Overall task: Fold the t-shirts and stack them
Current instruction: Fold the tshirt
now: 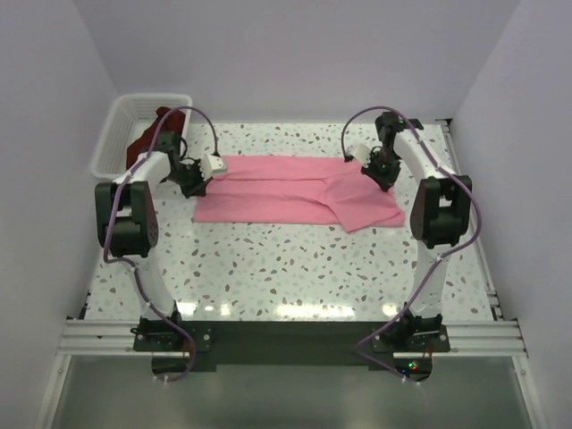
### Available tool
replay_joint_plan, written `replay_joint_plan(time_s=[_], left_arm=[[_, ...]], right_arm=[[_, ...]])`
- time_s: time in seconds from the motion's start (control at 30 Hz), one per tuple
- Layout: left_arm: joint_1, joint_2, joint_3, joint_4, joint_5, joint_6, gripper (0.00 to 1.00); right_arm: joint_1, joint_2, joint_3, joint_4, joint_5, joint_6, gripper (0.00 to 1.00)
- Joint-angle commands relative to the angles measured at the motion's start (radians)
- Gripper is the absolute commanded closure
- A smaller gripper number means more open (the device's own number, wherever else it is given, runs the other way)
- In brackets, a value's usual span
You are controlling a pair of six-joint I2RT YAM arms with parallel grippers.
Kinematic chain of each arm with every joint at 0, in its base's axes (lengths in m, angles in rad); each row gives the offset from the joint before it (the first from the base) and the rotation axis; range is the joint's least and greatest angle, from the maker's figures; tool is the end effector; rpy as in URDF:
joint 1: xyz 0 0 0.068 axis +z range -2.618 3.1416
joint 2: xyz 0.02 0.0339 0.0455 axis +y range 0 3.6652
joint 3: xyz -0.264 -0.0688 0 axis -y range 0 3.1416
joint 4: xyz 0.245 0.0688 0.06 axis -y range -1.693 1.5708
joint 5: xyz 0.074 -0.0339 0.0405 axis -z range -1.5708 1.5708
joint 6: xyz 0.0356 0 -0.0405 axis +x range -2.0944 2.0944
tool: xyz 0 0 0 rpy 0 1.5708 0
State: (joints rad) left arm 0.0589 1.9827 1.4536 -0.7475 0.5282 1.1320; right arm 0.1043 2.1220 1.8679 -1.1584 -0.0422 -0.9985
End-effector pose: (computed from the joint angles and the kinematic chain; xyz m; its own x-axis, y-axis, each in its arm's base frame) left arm 0.3982 0.0055 0.1833 -0.3199 0.7644 -0.5598 0.9052 0.4210 0.0576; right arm 0.4253 0.0460 0.2267 -0.4389 -0.8904 -0.1204 -0.8856 0.4513 -0.1100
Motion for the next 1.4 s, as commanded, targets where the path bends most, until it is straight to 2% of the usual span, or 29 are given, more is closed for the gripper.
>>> replay_joint_plan(time_s=[0.0,0.13,0.23,0.27,0.3,0.37,0.43,0.47,0.57,0.67,0.8,1.03,1.37], left_arm=[[0.012,0.021,0.04,0.04,-0.004,-0.015,1.0],[0.01,0.03,0.037,0.059,-0.01,-0.037,0.99],[0.01,0.042,0.04,0.106,-0.033,-0.11,0.88],[0.012,0.047,0.048,0.121,-0.045,-0.138,0.83],[0.012,0.053,0.056,0.144,-0.057,-0.168,0.8],[0.013,0.054,0.07,0.155,-0.091,-0.247,0.74],[0.015,0.027,0.067,0.166,-0.108,-0.305,0.71],[0.016,0.012,0.048,0.168,-0.109,-0.319,0.64],[0.015,-0.074,-0.01,0.198,-0.093,-0.379,0.62],[0.01,-0.134,-0.039,0.152,-0.033,-0.417,0.61],[0.009,-0.134,-0.068,0.12,-0.011,-0.459,0.61],[-0.002,-0.113,-0.148,0.149,-0.031,-0.503,0.62],[-0.011,-0.044,-0.213,0.194,-0.094,-0.529,0.62]], right_arm=[[0.0,0.019,0.042,-0.001,0.016,0.001,1.0],[-0.002,0.041,0.04,0.012,0.031,0.017,1.0],[-0.002,0.061,0.05,0.045,0.041,0.059,1.0],[-0.002,0.07,0.077,0.049,0.06,0.079,0.97],[0.0,0.093,0.101,0.043,0.068,0.112,0.89],[-0.003,0.122,0.205,-0.042,0.062,0.197,0.64],[-0.021,0.122,0.249,-0.104,0.042,0.274,0.53],[-0.04,0.113,0.255,-0.113,0.01,0.296,0.51],[-0.083,0.056,0.211,-0.147,-0.071,0.35,0.51],[-0.133,0.023,0.128,-0.181,-0.136,0.373,0.55],[-0.187,0.0,-0.002,-0.147,-0.171,0.397,0.63],[-0.242,-0.013,-0.165,-0.081,-0.188,0.413,0.65],[-0.242,-0.008,-0.248,0.011,-0.194,0.448,0.66]])
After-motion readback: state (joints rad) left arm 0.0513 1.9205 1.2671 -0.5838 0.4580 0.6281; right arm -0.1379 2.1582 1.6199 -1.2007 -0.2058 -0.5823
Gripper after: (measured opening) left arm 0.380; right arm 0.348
